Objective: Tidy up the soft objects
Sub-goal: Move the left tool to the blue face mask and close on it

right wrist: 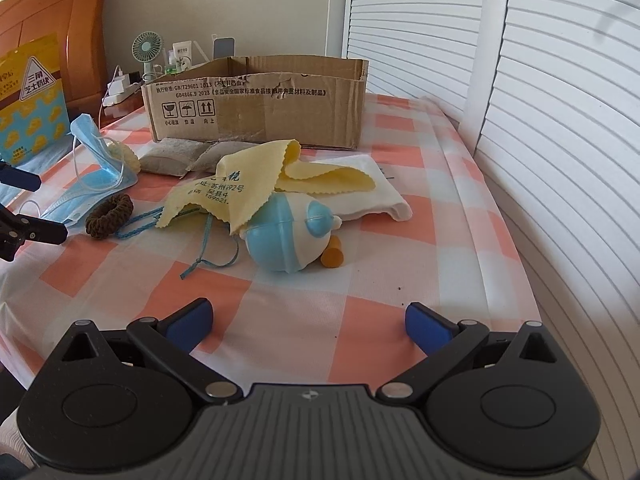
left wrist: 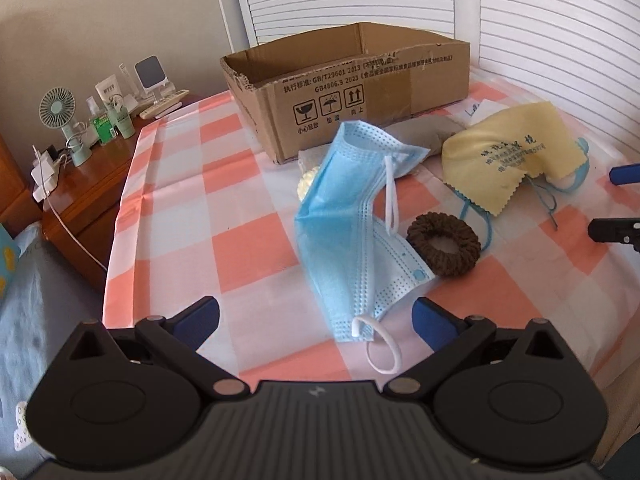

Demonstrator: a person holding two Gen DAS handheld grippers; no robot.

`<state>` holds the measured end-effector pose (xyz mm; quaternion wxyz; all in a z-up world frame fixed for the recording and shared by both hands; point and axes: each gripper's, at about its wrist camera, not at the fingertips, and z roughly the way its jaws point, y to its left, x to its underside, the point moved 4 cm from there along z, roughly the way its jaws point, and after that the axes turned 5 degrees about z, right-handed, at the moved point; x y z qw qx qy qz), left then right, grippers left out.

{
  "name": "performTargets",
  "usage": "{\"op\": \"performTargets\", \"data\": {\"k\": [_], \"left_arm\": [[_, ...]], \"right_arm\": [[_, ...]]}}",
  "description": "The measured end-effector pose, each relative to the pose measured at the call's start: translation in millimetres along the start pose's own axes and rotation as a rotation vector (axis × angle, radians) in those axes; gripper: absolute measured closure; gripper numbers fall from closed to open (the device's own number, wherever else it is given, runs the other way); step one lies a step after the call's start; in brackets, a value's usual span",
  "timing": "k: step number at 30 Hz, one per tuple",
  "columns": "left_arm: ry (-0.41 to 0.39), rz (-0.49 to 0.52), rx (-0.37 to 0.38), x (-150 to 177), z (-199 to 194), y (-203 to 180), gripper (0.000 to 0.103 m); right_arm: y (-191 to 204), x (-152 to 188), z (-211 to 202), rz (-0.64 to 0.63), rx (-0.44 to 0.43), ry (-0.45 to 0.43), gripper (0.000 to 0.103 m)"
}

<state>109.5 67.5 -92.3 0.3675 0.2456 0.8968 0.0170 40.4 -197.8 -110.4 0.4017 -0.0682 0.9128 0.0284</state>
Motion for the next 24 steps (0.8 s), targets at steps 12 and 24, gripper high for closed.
{"op": "performTargets", "data": {"k": [12,24], "left_arm": [[-0.084,0.167,0.022,-31.8,0.1,-9.5,0.012],[-0.142,0.285,0.077,-54.8,12.1,-18.8,0.024]], "right_arm": [[2.9,-2.0,1.8,0.0,0.009,0.012,0.0],[5.4,-3.9,2.5,-0.007,0.009,0.02,0.0]]}}
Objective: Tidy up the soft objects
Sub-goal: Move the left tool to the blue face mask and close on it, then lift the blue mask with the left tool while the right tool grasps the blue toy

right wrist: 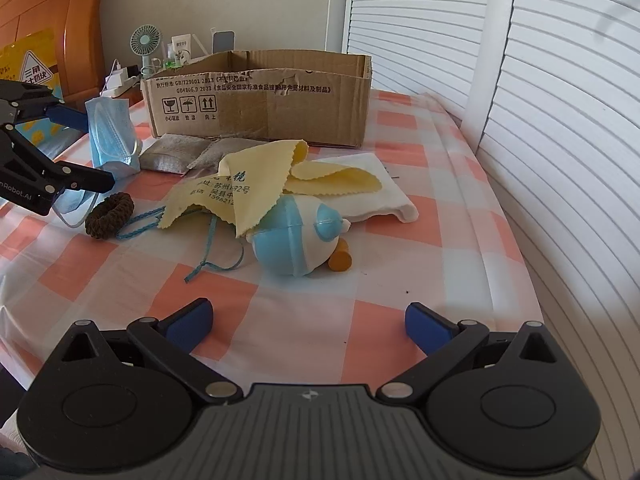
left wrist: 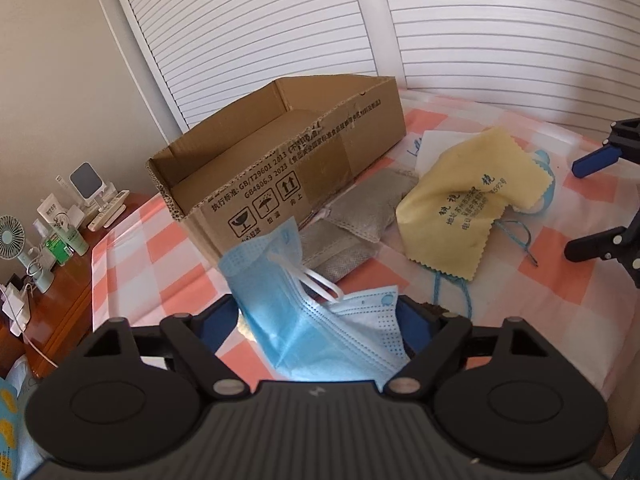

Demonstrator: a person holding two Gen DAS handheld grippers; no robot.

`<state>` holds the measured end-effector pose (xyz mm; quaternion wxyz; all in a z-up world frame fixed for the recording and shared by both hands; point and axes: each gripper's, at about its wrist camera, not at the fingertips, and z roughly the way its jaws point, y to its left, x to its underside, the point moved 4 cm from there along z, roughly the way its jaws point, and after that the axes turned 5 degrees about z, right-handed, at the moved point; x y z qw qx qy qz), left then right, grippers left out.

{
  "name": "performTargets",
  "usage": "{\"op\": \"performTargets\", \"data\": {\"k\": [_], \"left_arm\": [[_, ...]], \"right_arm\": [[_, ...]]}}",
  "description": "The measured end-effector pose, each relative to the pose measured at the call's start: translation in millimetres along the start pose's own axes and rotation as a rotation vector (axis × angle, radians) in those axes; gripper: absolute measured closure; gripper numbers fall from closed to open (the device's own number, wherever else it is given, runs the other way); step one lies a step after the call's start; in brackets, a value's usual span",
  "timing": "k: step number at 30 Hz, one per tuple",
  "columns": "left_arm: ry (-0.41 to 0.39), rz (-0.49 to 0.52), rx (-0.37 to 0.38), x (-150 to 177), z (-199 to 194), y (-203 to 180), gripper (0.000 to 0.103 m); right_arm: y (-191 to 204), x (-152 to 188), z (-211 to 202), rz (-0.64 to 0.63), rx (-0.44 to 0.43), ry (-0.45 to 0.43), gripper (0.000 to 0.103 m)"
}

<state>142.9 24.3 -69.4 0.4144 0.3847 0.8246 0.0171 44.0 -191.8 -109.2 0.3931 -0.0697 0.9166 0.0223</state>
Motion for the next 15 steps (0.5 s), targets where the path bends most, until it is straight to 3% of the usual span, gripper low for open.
{"op": "performTargets", "data": {"k": [7,12,15], "left_arm": [[-0.003,-0.046,0.02,-0.1,-0.7,3.0,0.061],[-0.009,-0.082,0.022,1.1,-6.4,6.6,0.065],[-0.005,-0.091,0.025,1.7,-8.0,7.6,0.065]], "right_arm": [[1.3,-1.4,0.3,-0.013,-0.01,0.005,0.0],[4.3,-2.6,-1.8,-0.042,-0.023,-0.011,0.0],[5.8,-6.2,-3.1,-0.072,-0.007,-0.038,0.006]]}}
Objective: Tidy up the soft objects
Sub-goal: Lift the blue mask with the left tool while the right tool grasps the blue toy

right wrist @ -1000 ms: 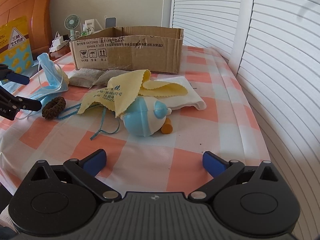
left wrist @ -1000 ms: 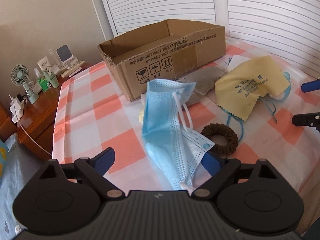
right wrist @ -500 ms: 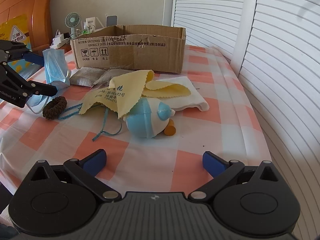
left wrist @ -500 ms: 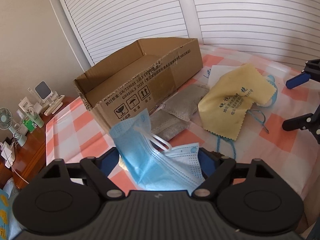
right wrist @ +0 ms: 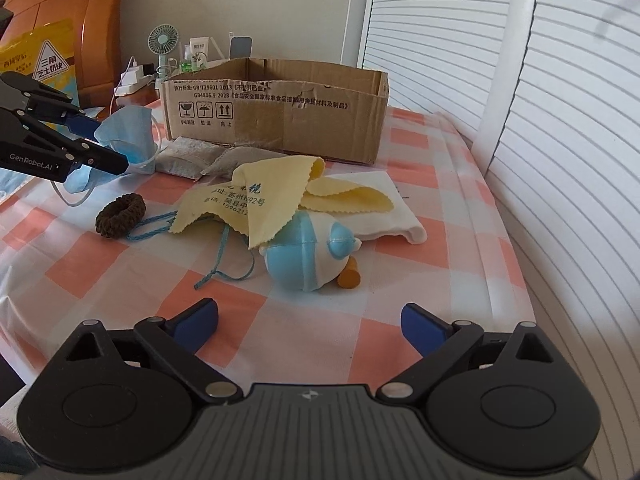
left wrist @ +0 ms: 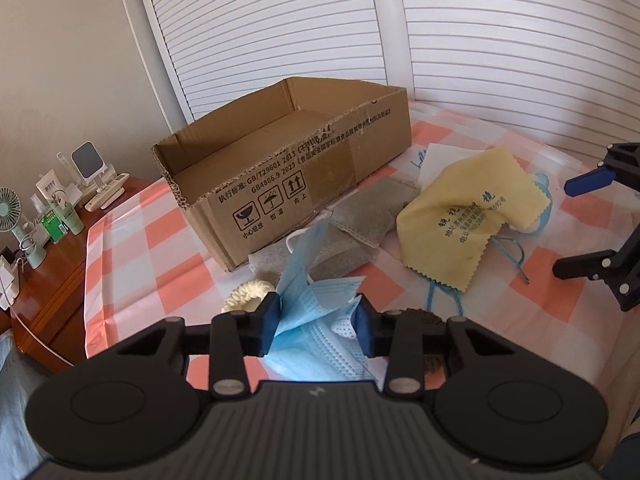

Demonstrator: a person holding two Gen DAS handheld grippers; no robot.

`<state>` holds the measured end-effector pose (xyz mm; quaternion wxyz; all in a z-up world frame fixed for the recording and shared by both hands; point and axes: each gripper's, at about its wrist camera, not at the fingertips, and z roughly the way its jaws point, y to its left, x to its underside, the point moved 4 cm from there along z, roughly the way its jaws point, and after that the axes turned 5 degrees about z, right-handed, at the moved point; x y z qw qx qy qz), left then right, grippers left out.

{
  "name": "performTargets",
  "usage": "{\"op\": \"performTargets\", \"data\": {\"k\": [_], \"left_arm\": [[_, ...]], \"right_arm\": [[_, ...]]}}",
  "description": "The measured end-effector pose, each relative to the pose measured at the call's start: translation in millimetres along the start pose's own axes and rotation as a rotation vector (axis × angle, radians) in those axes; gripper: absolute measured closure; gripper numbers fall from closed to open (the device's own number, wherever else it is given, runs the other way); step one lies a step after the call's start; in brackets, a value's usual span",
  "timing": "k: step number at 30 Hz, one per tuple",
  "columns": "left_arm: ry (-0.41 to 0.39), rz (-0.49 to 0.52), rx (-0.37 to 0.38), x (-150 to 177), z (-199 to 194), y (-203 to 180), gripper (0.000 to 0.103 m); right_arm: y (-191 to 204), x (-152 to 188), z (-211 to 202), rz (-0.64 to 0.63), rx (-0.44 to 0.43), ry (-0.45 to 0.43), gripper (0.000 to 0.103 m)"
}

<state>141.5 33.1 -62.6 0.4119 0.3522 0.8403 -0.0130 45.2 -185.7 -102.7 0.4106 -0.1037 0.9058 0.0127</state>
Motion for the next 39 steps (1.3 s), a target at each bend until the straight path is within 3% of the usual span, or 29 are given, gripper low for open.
{"op": "performTargets", "data": {"k": [2,14,16,26,37,39], "left_arm": [[0.001,-0.001,0.005,-0.4,-0.5,-0.3,0.065],[0.014,-0.016,0.034,-3.5,-3.5,-0.9,0.066],[0.02,-0.022,0.043,-3.4,-4.5,-0.7,0.066],[0.022,-0.029,0.053,-5.5,-13.4,-3.4,0.067],[0.011,-0.025,0.055,-7.4,-22.0,-8.6,0.067],[0.011,-0.027,0.053,-7.7,-23.7,-8.0,0.067]], "right_arm": [[-1.0,-4.4,-0.2,-0.006,-0.005,-0.013,0.013],[9.2,-27.4,12.8,-0.117,-0.032,-0.063,0.033],[9.8,-26.6,14.9,-0.128,-0.023,-0.056,0.043],[9.2,-21.4,-1.5,-0.13,-0.083,0.027,0.042],[16.2,-17.0,-1.2,-0.151,-0.107,0.013,0.039],[16.0,-17.6,2.1,-0.154,-0.103,0.021,0.043]]}}
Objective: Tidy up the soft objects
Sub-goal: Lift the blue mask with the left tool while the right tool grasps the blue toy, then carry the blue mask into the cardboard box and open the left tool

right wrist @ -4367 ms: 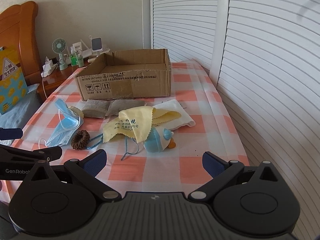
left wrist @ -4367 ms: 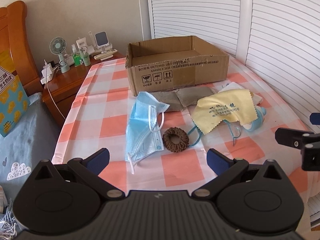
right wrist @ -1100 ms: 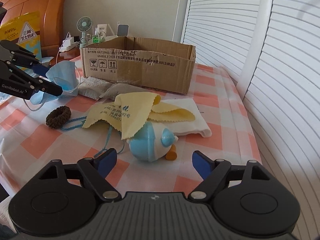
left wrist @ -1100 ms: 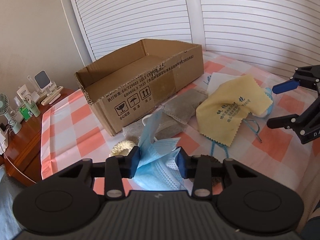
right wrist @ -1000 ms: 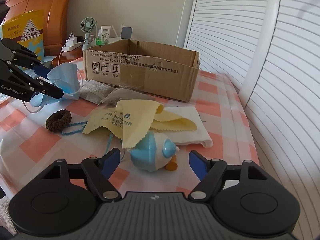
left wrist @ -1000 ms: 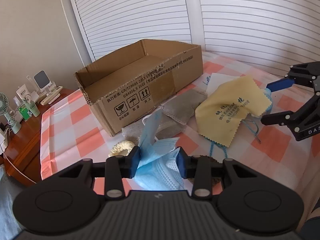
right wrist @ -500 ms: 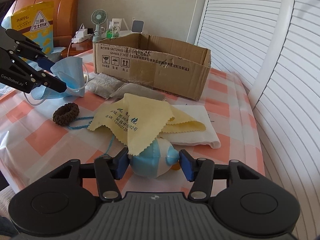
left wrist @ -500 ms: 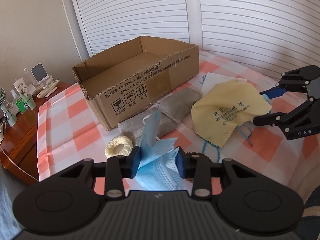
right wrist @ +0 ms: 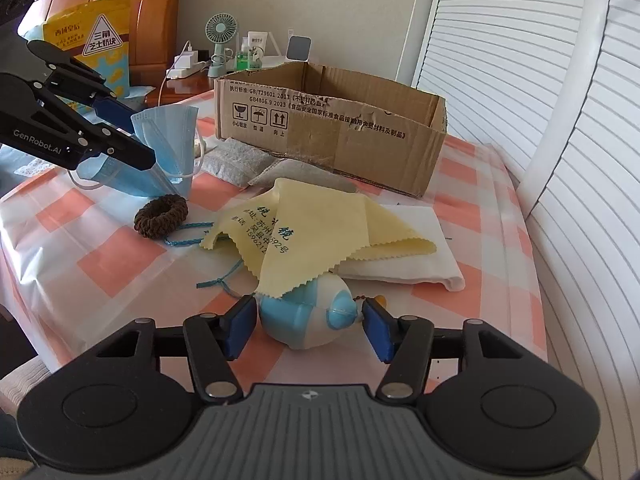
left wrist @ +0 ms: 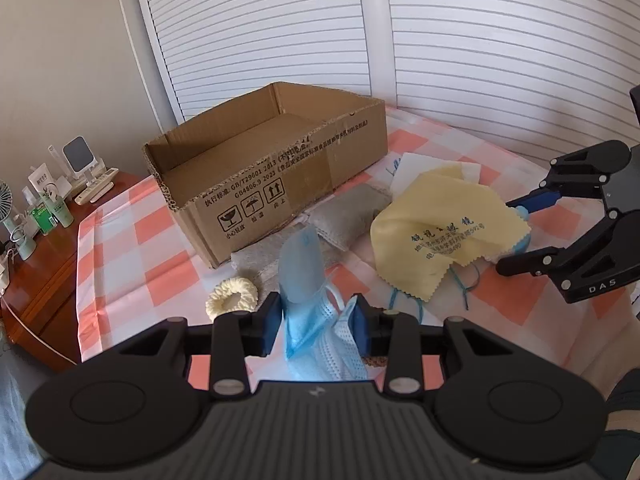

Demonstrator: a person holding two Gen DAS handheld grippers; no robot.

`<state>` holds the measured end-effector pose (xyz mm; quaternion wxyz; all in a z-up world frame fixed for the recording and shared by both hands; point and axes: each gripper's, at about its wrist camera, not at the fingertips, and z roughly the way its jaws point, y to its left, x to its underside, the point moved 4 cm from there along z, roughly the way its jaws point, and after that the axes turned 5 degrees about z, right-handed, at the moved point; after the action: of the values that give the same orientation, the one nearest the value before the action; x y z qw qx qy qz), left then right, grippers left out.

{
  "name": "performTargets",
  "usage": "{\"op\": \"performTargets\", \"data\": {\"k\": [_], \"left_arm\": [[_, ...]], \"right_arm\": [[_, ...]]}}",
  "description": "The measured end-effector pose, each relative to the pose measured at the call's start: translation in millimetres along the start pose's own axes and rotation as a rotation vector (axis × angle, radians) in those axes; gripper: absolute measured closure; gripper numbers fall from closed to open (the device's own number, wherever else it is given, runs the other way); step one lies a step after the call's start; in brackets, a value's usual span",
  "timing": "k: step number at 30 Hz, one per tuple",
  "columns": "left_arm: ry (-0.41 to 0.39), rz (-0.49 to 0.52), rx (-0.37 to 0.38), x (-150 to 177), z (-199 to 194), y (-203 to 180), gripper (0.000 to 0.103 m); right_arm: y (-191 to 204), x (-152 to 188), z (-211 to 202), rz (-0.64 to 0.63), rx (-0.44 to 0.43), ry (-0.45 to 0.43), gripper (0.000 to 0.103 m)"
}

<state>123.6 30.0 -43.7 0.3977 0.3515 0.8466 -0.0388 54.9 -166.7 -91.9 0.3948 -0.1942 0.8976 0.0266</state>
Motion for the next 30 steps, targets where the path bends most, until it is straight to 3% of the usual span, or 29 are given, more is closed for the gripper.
{"op": "performTargets", "data": {"k": [14,30], "left_arm": [[0.011,-0.039,0.012,1.7,-9.7,1.8,0.075],[-0.035,-0.066,0.013,-14.8,-31.8,4.7,0.075]], "right_arm": [[-16.3,-1.9,-35.7,0.056,0.019,-0.039,0.046],[-27.0,-29.0,-67.0,0.089,0.001,-0.122,0.046]]}}
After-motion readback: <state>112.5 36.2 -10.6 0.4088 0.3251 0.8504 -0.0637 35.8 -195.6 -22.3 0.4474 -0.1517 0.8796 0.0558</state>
